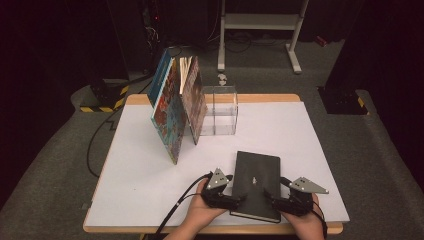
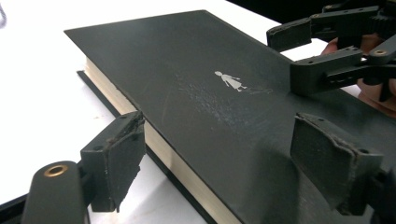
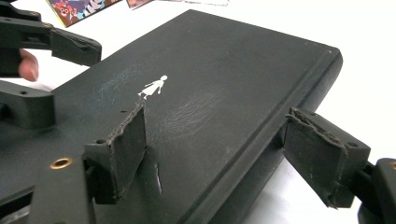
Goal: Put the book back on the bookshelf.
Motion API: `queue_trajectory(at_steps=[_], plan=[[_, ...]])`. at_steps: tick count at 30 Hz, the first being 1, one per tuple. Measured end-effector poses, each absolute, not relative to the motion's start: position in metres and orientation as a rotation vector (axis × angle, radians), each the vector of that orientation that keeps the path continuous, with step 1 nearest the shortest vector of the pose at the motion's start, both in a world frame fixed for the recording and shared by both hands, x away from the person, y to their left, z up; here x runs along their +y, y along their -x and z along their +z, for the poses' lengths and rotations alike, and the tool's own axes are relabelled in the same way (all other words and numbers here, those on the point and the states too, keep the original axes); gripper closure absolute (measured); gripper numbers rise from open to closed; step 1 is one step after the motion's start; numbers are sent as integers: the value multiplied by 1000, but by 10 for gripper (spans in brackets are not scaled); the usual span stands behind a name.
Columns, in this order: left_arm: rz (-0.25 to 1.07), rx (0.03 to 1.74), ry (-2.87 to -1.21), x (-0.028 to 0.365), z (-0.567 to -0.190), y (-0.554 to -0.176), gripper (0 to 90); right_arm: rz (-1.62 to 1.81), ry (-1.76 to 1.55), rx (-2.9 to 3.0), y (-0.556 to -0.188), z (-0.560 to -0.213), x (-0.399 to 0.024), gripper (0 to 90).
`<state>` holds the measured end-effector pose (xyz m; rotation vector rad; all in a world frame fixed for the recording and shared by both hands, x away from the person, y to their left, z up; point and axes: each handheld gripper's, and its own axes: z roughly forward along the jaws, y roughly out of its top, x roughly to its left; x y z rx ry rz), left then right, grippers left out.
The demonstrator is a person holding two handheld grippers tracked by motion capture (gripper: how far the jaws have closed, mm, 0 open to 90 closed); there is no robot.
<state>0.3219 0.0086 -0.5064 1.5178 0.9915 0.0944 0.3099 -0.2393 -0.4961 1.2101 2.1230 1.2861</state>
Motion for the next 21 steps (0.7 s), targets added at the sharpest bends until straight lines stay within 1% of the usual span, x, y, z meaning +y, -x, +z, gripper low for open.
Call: queue_trajectory(at_steps=[9,21], plan=[[83,1010,-1524,6,-507,-327,147,1302,-1240,2128,-311,-497,-242,186],[33,1034,-1530,3,-507,-333,107,1322,-1278,2139,-313,-499,-242,164]])
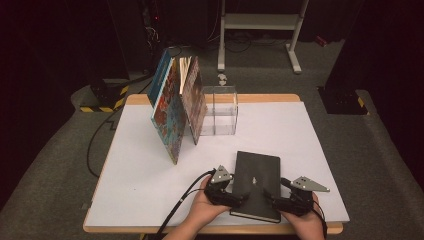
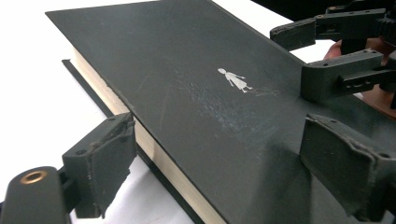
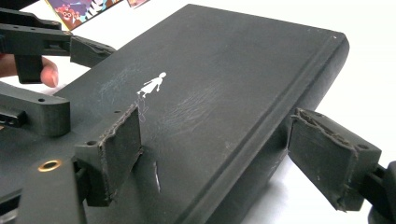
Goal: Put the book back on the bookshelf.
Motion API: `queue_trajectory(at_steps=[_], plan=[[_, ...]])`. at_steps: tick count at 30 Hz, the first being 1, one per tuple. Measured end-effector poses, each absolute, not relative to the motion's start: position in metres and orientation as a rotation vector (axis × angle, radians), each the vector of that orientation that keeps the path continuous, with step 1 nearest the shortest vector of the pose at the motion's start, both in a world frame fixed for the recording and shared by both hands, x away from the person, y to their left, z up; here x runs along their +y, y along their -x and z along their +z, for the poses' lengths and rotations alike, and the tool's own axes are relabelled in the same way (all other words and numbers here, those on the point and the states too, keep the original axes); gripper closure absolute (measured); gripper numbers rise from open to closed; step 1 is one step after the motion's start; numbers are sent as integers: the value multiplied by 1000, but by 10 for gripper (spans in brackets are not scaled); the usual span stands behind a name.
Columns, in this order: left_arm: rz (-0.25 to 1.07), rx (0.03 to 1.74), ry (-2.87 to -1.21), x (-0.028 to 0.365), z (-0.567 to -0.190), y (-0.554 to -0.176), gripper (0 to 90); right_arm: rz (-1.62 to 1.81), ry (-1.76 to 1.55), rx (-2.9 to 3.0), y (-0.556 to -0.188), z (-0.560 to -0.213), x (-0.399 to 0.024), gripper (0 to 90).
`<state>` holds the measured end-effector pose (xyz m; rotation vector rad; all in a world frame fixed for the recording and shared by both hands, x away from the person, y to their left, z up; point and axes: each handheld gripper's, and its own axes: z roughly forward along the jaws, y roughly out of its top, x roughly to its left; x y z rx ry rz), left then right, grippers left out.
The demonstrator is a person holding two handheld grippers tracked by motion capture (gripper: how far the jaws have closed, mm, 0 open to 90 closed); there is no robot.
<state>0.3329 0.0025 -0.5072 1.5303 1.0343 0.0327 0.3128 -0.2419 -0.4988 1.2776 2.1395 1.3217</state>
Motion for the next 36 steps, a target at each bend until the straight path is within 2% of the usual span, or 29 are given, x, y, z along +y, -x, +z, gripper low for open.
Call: queue_trajectory(at_steps=[16,20,25,32,36], plan=[[52,1014,-1541,1,-505,-332,113,1340,-1378,2172,-320,-500,-244,123],[70,1003,-1534,4,-502,-332,158,1328,-1394,2180,-321,-498,-242,121],[88,1003,-1536,8,-500,-331,168,1312,-1401,2196,-325,-495,-237,120],[126,1012,-1519,24,-497,-336,202,1274,-1367,2234,-342,-489,-216,120],[175,1028,-1503,45,-492,-339,207,1263,-1326,2265,-355,-486,-195,120]])
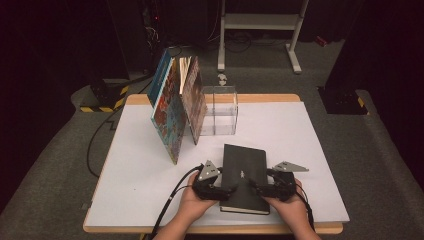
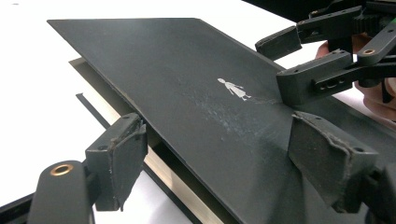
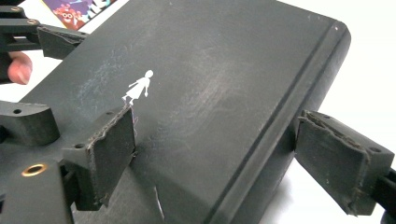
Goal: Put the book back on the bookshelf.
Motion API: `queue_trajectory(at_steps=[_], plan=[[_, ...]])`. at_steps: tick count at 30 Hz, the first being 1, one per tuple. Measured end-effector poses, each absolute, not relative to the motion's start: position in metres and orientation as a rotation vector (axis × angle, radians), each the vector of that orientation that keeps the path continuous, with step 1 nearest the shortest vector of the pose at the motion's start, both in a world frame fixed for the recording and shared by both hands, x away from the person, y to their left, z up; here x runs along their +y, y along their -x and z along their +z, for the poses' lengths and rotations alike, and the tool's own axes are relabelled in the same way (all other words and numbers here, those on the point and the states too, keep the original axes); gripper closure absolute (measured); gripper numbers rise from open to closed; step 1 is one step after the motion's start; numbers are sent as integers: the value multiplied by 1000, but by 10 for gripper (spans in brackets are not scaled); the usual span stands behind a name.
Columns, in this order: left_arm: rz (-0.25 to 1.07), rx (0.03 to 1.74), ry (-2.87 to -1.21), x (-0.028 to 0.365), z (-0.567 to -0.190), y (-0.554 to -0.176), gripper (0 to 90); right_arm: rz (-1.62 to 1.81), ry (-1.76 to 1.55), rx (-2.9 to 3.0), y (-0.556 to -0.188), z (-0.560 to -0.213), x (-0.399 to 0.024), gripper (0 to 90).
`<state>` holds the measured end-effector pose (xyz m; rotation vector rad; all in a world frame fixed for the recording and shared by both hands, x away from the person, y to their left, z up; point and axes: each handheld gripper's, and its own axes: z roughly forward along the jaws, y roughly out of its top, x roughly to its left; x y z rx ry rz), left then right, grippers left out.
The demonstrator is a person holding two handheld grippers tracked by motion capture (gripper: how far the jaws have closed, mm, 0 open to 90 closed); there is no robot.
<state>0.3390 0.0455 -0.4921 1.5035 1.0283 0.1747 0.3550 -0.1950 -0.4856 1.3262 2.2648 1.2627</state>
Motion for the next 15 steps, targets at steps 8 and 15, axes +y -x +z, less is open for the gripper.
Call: queue_trajectory(at_steps=[8,15], plan=[[168,1035,-1459,62,-490,-341,241,1291,-1272,2276,-361,-485,-178,161],[150,1017,-1438,63,-488,-343,286,1353,-1267,2248,-346,-490,-196,196]])
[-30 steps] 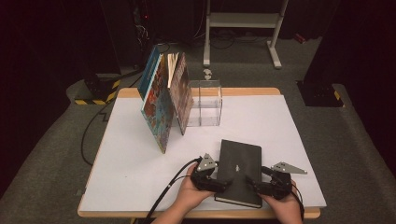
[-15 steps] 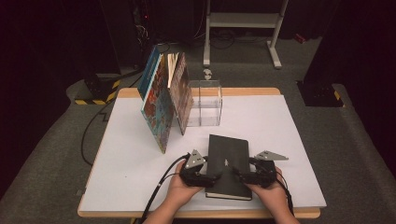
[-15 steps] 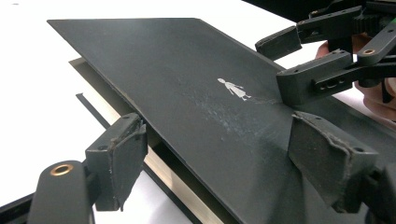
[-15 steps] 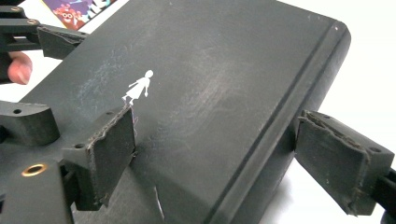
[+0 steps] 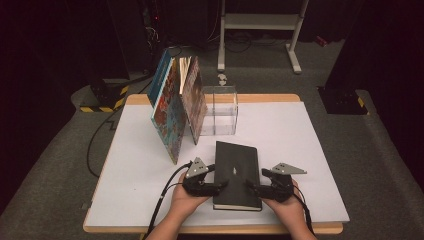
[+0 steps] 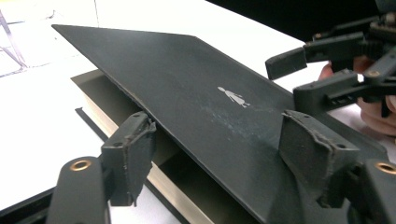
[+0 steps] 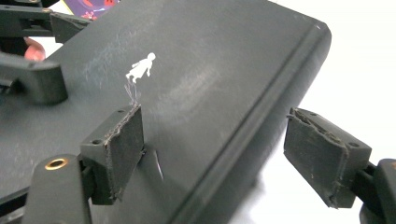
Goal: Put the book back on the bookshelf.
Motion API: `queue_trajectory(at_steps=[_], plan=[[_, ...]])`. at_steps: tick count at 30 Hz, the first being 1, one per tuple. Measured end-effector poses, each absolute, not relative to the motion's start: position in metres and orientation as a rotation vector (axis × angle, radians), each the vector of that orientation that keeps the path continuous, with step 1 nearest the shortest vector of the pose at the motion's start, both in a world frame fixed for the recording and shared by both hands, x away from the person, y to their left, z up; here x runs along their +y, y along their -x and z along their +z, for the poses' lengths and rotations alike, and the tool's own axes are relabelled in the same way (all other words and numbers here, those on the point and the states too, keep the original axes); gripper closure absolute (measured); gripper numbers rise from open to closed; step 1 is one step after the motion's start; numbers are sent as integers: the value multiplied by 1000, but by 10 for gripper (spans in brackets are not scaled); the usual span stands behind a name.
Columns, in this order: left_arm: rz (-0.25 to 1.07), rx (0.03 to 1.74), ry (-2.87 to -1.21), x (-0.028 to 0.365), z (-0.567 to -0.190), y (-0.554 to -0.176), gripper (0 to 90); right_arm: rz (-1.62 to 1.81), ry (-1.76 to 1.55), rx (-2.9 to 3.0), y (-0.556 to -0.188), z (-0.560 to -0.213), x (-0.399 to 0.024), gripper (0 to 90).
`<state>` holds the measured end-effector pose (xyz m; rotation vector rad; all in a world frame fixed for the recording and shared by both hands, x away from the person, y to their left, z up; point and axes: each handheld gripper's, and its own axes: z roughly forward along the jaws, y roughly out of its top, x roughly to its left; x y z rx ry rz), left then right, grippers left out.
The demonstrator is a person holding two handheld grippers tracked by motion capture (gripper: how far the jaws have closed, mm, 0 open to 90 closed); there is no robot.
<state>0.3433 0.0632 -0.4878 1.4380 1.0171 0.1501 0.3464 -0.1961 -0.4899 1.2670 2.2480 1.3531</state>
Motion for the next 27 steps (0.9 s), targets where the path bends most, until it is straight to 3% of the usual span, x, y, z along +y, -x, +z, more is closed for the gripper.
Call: queue_trajectory(at_steps=[13,27], plan=[[49,1010,-1396,63,-484,-368,420,1384,-1257,2232,-342,-491,-202,202],[56,1010,-1420,69,-484,-370,416,1390,-1256,2240,-340,-492,-200,203]])
